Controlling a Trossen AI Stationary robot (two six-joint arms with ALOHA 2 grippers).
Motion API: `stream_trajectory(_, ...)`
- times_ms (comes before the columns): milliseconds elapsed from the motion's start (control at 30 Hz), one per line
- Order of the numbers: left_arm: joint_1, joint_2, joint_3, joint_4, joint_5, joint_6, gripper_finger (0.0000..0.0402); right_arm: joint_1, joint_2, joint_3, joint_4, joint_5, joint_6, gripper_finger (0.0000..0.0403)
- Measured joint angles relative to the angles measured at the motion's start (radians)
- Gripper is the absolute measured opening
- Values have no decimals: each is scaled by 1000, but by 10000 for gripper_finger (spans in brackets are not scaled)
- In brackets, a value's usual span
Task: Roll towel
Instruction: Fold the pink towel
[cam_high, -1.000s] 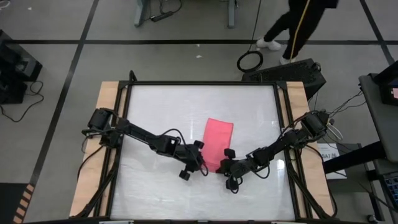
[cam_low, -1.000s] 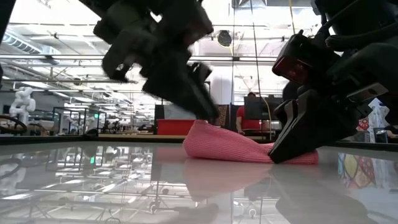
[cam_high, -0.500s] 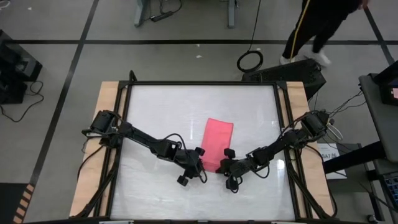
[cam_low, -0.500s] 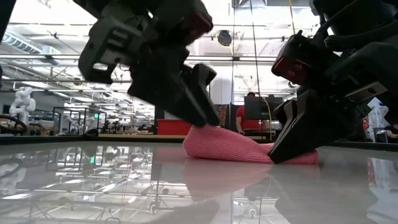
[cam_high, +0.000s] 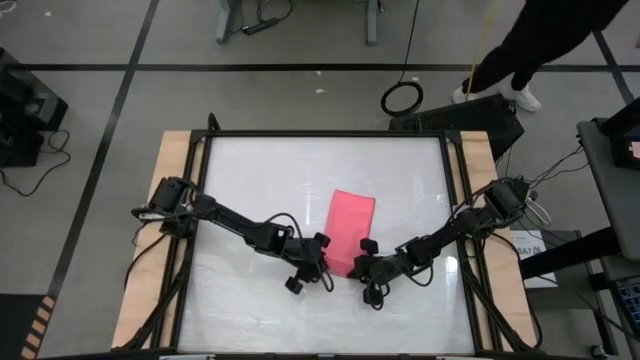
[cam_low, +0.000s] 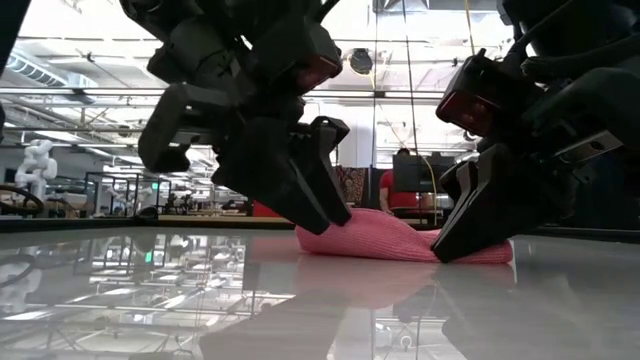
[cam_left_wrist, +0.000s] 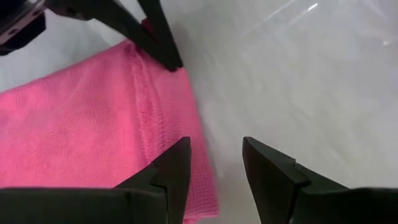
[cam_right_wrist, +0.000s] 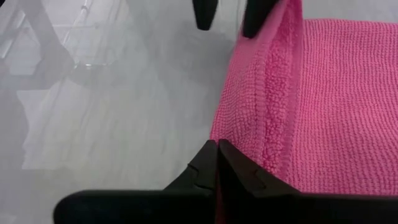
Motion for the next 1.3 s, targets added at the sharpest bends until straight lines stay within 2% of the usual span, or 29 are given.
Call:
stream_trajectory(400,20,0,0,-11,-14,9,153,-2,0,0,0,-2,0,3)
stream_trajectory(600,28,0,0,-69,-57,10,153,-2,0,0,0,-2,1,3)
stream_trajectory(800,37,24,1,-96,-16,-4,150,-2,0,0,3,-2,1,3)
stream_trajectory(933,37,38,3,-95,-4,-49,122,-2,0,0,7,-2,19,3)
stream_trajectory(1167,45,42,2,-82,15,-80,17,8,-49,-3,-4,-5,2,25)
stream_trajectory(1300,60,43,2,-80,51,-145,12,30,-106,-3,-61,-2,-53,69)
